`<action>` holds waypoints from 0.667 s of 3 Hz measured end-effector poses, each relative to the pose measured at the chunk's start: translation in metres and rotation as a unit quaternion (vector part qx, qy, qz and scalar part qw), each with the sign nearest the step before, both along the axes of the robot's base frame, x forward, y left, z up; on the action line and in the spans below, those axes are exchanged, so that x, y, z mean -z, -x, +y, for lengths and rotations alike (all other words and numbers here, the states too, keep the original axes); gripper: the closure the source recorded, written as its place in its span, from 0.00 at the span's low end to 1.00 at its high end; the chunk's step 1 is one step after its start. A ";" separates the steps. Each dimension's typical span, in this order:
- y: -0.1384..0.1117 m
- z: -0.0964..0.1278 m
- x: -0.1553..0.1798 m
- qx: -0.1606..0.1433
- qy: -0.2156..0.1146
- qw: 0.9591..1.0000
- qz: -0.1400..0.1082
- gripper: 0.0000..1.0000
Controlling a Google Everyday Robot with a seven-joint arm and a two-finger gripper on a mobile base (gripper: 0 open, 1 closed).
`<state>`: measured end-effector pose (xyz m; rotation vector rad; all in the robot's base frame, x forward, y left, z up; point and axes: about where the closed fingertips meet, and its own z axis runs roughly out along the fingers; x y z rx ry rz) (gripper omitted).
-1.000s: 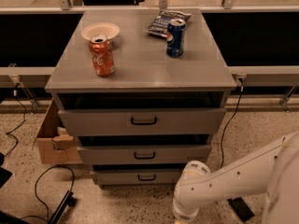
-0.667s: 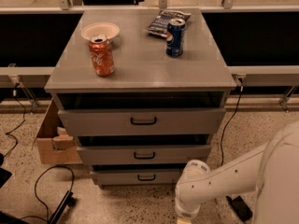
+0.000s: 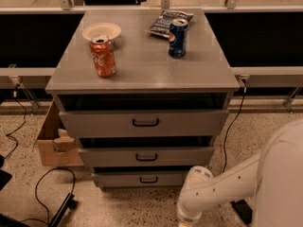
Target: Open bottom drawer
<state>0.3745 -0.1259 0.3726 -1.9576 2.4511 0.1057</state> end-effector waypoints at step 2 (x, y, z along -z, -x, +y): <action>-0.047 0.021 0.097 0.024 -0.080 0.995 -0.047 0.00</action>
Offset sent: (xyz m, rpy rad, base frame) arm 0.0827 0.0379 -0.1679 0.2250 -0.2040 0.0000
